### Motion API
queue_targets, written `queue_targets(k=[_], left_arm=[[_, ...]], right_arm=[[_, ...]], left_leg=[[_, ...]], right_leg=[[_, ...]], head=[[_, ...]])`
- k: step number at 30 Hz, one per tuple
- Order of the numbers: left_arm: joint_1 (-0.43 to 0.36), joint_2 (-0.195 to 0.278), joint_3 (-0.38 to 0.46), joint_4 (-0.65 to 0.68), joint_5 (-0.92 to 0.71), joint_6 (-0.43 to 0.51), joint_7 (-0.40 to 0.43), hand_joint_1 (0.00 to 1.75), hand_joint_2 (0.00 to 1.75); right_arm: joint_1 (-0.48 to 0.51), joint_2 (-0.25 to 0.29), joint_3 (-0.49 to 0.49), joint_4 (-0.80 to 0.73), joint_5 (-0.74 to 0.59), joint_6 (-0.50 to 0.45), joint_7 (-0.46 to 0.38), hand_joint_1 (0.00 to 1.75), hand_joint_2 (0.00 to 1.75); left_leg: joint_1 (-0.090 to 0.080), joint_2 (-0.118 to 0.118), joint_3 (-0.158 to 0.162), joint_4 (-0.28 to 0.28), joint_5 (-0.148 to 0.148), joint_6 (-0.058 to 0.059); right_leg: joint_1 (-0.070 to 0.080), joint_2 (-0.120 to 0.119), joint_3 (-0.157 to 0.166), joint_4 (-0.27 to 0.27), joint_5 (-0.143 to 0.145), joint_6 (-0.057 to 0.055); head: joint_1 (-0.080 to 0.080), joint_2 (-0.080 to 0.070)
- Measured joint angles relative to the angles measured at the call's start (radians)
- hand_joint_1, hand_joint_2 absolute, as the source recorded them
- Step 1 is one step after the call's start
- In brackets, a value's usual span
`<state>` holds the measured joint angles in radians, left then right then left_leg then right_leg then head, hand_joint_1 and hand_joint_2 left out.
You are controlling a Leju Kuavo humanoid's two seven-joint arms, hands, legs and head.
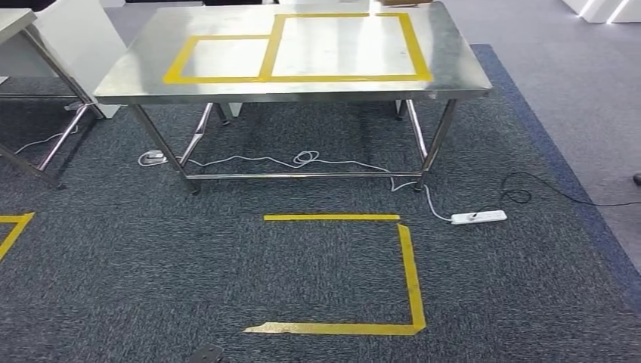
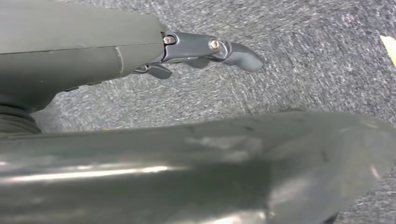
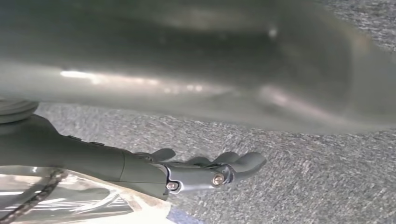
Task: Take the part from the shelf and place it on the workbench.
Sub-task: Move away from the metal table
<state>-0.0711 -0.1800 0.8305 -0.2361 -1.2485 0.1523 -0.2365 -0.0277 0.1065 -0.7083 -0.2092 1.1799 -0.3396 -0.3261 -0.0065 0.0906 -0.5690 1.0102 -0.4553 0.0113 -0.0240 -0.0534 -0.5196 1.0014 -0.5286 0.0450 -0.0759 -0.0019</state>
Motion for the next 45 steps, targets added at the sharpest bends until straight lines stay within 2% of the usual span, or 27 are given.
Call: queue_targets(k=[1,3,5,7,8,9,10,12,13,14,16,17,19,21,22,23,24,25,27,29,31,35,37,39,40,42,45], left_arm=[[0.000,0.000,0.000,0.000,0.000,0.000,0.000,0.00,0.00],[0.000,0.000,0.000,0.000,0.000,0.000,0.000,0.00,0.00],[0.002,0.000,0.000,0.000,0.000,0.000,0.000,0.00,0.00],[0.006,0.000,0.000,0.000,0.000,0.000,0.000,0.00,0.00],[0.007,0.000,0.000,0.000,0.000,0.000,0.000,0.00,0.00],[0.008,0.000,0.000,0.000,0.000,0.000,0.000,0.00,0.00],[0.008,0.000,0.000,0.000,0.000,0.000,0.000,0.00,0.00],[0.009,0.002,0.000,0.000,0.000,0.000,0.000,0.00,0.00],[0.009,0.003,0.000,0.000,0.000,0.000,0.000,0.00,0.00],[0.009,0.004,0.000,0.001,0.001,0.000,-0.001,0.00,0.00],[0.007,0.004,0.000,0.001,0.001,0.000,-0.001,0.00,0.00],[0.005,0.003,0.000,0.001,0.001,0.000,-0.001,0.00,0.00],[0.002,0.002,0.000,0.001,0.001,0.000,-0.002,0.00,0.00],[0.006,0.000,0.000,0.001,0.001,-0.001,-0.002,0.00,0.00],[0.008,0.000,0.000,0.001,0.001,-0.002,-0.002,0.00,0.00],[0.010,0.000,0.000,0.001,0.001,-0.002,-0.002,0.00,0.00],[0.011,-0.001,0.000,0.001,0.001,-0.003,-0.002,0.00,0.00],[0.011,-0.002,0.000,0.001,0.001,-0.003,-0.002,0.00,0.00],[0.009,-0.003,0.000,0.001,0.000,-0.003,-0.002,0.00,0.00],[0.008,-0.003,0.000,0.001,0.000,-0.003,-0.002,0.00,0.00],[0.007,-0.003,0.000,0.001,0.001,-0.003,-0.002,0.00,0.00],[0.007,-0.003,0.000,0.001,0.001,-0.003,-0.002,0.00,0.00],[0.007,-0.002,0.000,0.001,0.001,-0.003,-0.002,0.00,0.00],[0.008,-0.001,0.000,0.001,0.001,-0.003,-0.002,0.00,0.00],[0.008,-0.001,0.000,0.001,0.001,-0.003,-0.002,0.00,0.00],[0.008,0.000,0.000,0.001,0.001,-0.004,-0.002,0.00,0.00],[0.008,0.000,0.000,0.001,0.001,-0.005,-0.002,0.00,0.00]], right_arm=[[0.001,0.000,0.000,0.000,0.000,0.000,0.000,0.00,0.00],[0.002,0.000,0.000,0.000,0.000,0.000,0.000,0.00,0.00],[0.000,0.000,0.000,0.000,0.000,0.000,0.000,0.00,0.00],[0.000,0.000,-0.001,0.000,0.000,0.000,0.000,0.00,0.00],[0.001,0.000,-0.001,0.000,0.000,0.000,0.000,0.00,0.00],[0.002,0.000,-0.001,0.000,-0.001,0.000,0.000,0.00,0.00],[0.002,0.000,-0.001,0.000,-0.001,0.000,0.000,0.00,0.00],[0.001,0.001,-0.001,0.000,0.000,0.000,0.000,0.00,0.00],[-0.001,0.003,-0.001,0.000,0.001,0.000,0.000,0.00,0.00],[-0.002,0.004,-0.001,0.001,0.002,-0.001,0.000,0.00,0.00],[0.001,0.005,-0.001,0.001,0.010,-0.005,0.000,0.00,0.00],[0.004,0.005,-0.001,0.001,0.014,-0.007,0.000,0.00,0.00],[0.006,0.004,0.000,0.001,0.021,-0.012,-0.001,0.00,0.00],[0.000,0.004,0.000,0.001,0.024,-0.015,-0.001,0.00,0.00],[-0.002,0.004,0.000,0.001,0.025,-0.016,-0.001,0.00,0.00],[-0.001,0.004,0.000,0.001,0.025,-0.018,-0.001,0.00,0.00],[0.000,0.004,0.000,0.001,0.026,-0.020,0.000,0.00,0.00],[0.002,0.004,0.000,0.001,0.028,-0.023,0.000,0.00,0.00],[0.003,0.004,0.000,0.001,0.031,-0.026,0.001,0.00,0.00],[0.000,0.004,0.000,0.001,0.033,-0.028,0.002,0.00,0.00],[0.000,0.004,0.000,0.001,0.032,-0.028,0.003,0.00,0.00],[0.001,0.004,0.000,0.001,0.031,-0.028,0.003,0.00,0.00],[0.002,0.004,0.000,0.001,0.030,-0.028,0.003,0.00,0.00],[0.003,0.004,0.000,0.001,0.023,-0.024,0.003,0.00,0.00],[0.003,0.004,-0.001,0.001,0.019,-0.019,0.002,0.00,0.00],[0.003,0.004,-0.001,0.001,0.013,-0.010,0.000,0.00,0.00],[0.002,0.004,-0.001,0.001,0.014,-0.010,-0.003,0.00,0.00]], left_leg=[[0.001,0.006,0.001,0.001,0.000,-0.004],[0.007,-0.015,-0.009,0.032,-0.031,-0.015],[0.012,-0.059,-0.047,0.139,-0.106,-0.024],[0.013,-0.077,-0.092,0.263,-0.163,-0.025],[0.013,-0.080,-0.098,0.287,-0.163,-0.023],[0.013,-0.083,-0.089,0.273,-0.143,-0.018],[0.011,-0.090,-0.066,0.223,-0.108,-0.011],[0.009,-0.137,-0.011,0.094,-0.040,0.010],[0.007,-0.159,0.007,0.049,-0.022,0.019],[0.005,-0.176,0.015,0.027,-0.017,0.026],[0.002,-0.168,0.021,0.006,-0.019,0.029],[0.005,-0.157,0.026,-0.010,-0.017,0.028],[0.011,-0.137,0.036,-0.042,-0.010,0.026],[0.011,-0.118,0.037,-0.049,-0.005,0.027],[0.011,-0.107,0.036,-0.048,-0.004,0.027],[0.010,-0.099,0.035,-0.048,-0.004,0.027],[0.011,-0.093,0.035,-0.047,-0.004,0.026],[0.012,-0.089,0.035,-0.045,-0.005,0.025],[0.011,-0.084,0.033,-0.035,-0.009,0.016],[0.007,-0.082,0.029,-0.022,-0.015,0.004],[0.005,-0.081,0.027,-0.017,-0.018,-0.001],[0.004,-0.081,0.026,-0.016,-0.019,0.000],[0.004,-0.081,0.026,-0.016,-0.022,0.013],[0.004,-0.082,0.023,-0.016,-0.016,0.035],[0.004,-0.082,0.021,-0.016,-0.011,0.040],[0.003,-0.083,0.019,-0.015,-0.006,0.043],[0.003,-0.083,0.016,-0.011,-0.006,0.043]], right_leg=[[0.000,0.009,-0.003,0.002,0.002,-0.009],[-0.002,0.025,-0.004,0.003,0.009,-0.024],[-0.003,0.046,-0.006,0.003,0.018,-0.035],[0.000,0.070,-0.012,0.004,0.022,-0.040],[0.003,0.084,-0.013,0.004,0.023,-0.040],[0.005,0.098,-0.013,0.005,0.023,-0.040],[0.007,0.113,-0.012,0.005,0.023,-0.040],[0.009,0.139,-0.013,0.006,0.024,-0.037],[0.007,0.150,-0.017,0.006,0.026,-0.033],[0.003,0.161,-0.022,0.006,0.028,-0.028],[-0.002,0.178,-0.030,0.002,0.035,-0.013],[-0.001,0.171,-0.036,0.002,0.033,-0.007],[0.004,0.125,-0.064,0.049,0.000,0.000],[0.004,0.074,-0.120,0.169,-0.065,0.006],[0.004,0.065,-0.145,0.228,-0.088,0.010],[0.003,0.061,-0.158,0.261,-0.095,0.013],[0.001,0.059,-0.151,0.255,-0.083,0.016],[0.000,0.057,-0.123,0.210,-0.055,0.018],[-0.002,0.052,-0.042,0.068,0.000,0.019],[-0.002,0.052,-0.001,-0.010,0.016,0.009],[-0.003,0.054,-0.001,-0.015,0.015,0.001],[-0.003,0.054,-0.001,-0.016,0.015,0.000],[-0.003,0.053,0.002,-0.016,0.015,0.001],[0.000,0.052,0.004,-0.016,0.019,-0.004],[0.000,0.052,0.004,-0.015,0.021,-0.007],[0.001,0.052,0.001,-0.014,0.024,-0.011],[0.001,0.051,0.001,-0.013,0.025,-0.009]], head=[[0.000,0.000],[-0.002,0.000],[-0.003,0.000],[-0.003,0.000],[-0.003,0.000],[-0.003,0.000],[-0.003,0.000],[-0.001,0.000],[0.000,0.000],[0.000,0.000],[-0.002,0.000],[-0.002,0.000],[0.005,0.000],[0.009,0.000],[0.009,0.000],[0.009,0.000],[0.009,0.000],[0.009,0.000],[0.010,0.000],[0.007,0.000],[0.004,0.000],[0.004,0.000],[0.004,0.000],[0.004,0.000],[0.004,0.000],[0.004,0.000],[0.004,0.000]])
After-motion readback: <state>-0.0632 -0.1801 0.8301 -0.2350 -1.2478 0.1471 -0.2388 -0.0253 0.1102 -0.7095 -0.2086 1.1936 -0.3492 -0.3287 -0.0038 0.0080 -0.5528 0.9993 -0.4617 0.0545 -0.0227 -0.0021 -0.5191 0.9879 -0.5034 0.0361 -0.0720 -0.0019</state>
